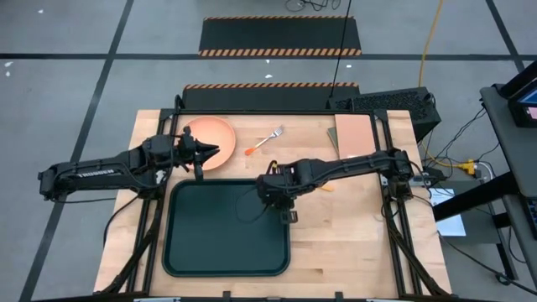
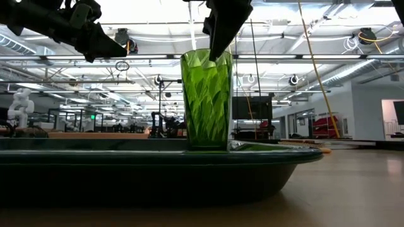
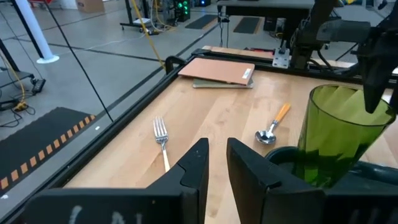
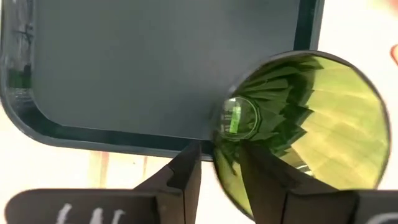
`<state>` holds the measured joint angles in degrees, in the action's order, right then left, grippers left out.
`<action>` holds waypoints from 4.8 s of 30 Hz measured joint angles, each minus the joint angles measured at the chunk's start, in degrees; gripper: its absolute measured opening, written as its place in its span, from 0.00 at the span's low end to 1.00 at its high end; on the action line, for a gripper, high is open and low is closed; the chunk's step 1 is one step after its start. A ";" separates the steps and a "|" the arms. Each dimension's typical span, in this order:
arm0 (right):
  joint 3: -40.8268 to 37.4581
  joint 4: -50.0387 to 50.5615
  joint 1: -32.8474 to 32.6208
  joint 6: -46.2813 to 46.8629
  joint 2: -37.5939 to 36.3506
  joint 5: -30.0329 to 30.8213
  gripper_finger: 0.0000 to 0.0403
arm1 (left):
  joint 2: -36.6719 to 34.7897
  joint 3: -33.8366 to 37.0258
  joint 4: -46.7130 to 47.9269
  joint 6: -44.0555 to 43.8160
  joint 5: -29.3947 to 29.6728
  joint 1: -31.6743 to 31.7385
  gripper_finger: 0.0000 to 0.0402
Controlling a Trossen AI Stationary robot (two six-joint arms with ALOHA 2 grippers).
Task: Pick and place plate/cup/fork/spoon on tray
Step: Put the green cup on the black serving tray, then put the light orange plate on the black serving tray
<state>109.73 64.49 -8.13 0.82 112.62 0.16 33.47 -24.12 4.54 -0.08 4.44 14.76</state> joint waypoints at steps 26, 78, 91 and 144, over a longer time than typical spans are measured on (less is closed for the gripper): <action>-1.27 -2.56 -11.93 9.36 -6.94 24.08 0.25 | 12.72 -7.30 17.24 0.73 8.04 -7.08 0.16; -46.80 -47.02 -13.64 4.04 -34.97 38.75 0.25 | 48.50 -12.37 24.20 -2.58 9.27 5.33 0.05; -46.80 -45.51 -12.93 4.06 -34.95 38.76 0.25 | 48.20 -27.16 48.06 -12.25 11.09 -6.45 0.02; -46.77 -40.22 -22.87 21.96 -34.95 37.22 0.25 | 80.57 -55.58 39.35 -38.70 10.15 -55.19 0.05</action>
<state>62.96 24.27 -31.00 22.78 77.67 37.39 114.05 -79.70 43.88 -38.77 14.59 -40.43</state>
